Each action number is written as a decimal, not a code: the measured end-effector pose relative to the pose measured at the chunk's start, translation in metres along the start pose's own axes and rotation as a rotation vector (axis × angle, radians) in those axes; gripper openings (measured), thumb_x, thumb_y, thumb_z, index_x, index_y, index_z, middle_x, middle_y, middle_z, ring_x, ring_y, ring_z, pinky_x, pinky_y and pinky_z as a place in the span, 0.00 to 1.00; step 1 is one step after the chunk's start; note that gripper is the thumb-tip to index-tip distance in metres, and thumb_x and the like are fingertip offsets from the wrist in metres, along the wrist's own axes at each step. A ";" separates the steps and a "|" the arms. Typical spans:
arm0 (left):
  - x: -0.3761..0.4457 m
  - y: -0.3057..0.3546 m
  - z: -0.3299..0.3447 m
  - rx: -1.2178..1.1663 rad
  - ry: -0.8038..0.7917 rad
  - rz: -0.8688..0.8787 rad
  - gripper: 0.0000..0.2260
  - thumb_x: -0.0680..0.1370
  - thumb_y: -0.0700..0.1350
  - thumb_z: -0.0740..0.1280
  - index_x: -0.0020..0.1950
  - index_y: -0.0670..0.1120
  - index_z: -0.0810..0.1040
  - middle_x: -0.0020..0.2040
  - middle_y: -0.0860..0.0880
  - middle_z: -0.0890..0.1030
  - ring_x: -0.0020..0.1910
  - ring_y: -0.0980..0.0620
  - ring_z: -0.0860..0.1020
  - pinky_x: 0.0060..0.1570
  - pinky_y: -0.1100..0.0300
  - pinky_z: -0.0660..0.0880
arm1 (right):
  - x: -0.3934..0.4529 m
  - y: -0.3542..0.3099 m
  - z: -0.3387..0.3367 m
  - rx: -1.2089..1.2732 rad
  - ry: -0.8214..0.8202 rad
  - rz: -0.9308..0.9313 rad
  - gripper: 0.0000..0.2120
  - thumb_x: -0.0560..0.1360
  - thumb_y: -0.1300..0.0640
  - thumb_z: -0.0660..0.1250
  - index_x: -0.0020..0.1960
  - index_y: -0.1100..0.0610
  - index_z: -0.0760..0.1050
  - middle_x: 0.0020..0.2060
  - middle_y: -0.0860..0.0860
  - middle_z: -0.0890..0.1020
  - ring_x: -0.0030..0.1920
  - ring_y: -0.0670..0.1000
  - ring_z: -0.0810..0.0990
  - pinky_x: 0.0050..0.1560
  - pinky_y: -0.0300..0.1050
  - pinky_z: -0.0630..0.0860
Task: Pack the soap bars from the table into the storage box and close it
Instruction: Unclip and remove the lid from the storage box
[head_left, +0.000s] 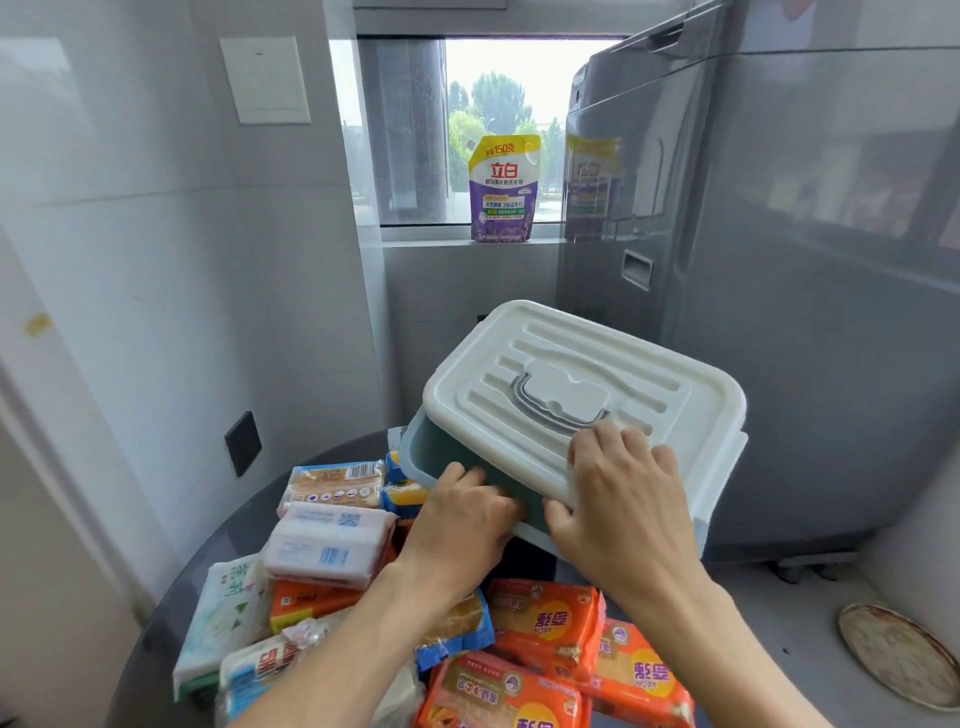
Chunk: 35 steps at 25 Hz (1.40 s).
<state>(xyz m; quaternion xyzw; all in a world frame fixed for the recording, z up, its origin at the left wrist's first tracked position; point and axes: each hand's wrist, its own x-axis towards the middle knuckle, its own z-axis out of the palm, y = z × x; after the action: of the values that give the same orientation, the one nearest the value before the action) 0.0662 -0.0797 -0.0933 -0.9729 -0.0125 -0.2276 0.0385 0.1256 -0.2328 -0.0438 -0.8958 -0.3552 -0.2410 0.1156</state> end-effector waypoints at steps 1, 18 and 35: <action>0.001 0.002 -0.001 0.010 0.011 -0.012 0.09 0.76 0.45 0.66 0.51 0.55 0.84 0.46 0.54 0.85 0.48 0.50 0.77 0.49 0.56 0.68 | -0.002 -0.002 0.001 -0.015 0.015 0.002 0.15 0.66 0.49 0.68 0.47 0.57 0.74 0.45 0.53 0.78 0.46 0.57 0.75 0.47 0.51 0.70; 0.018 -0.035 -0.044 0.096 0.397 -0.343 0.18 0.62 0.29 0.72 0.45 0.49 0.84 0.37 0.51 0.82 0.38 0.42 0.74 0.41 0.52 0.59 | 0.015 0.045 -0.025 0.191 0.487 0.324 0.10 0.67 0.58 0.68 0.45 0.58 0.69 0.38 0.57 0.78 0.29 0.60 0.70 0.34 0.48 0.64; 0.012 -0.060 -0.052 0.077 0.437 -0.422 0.18 0.69 0.30 0.71 0.53 0.48 0.84 0.41 0.49 0.83 0.40 0.41 0.75 0.42 0.50 0.62 | -0.003 0.042 0.032 0.207 0.286 0.154 0.20 0.68 0.70 0.68 0.58 0.58 0.73 0.27 0.53 0.75 0.26 0.57 0.70 0.25 0.43 0.64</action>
<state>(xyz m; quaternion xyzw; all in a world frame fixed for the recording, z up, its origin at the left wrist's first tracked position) 0.0513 -0.0241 -0.0371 -0.8747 -0.2144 -0.4337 0.0290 0.1638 -0.2529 -0.0746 -0.8602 -0.2883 -0.3186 0.2747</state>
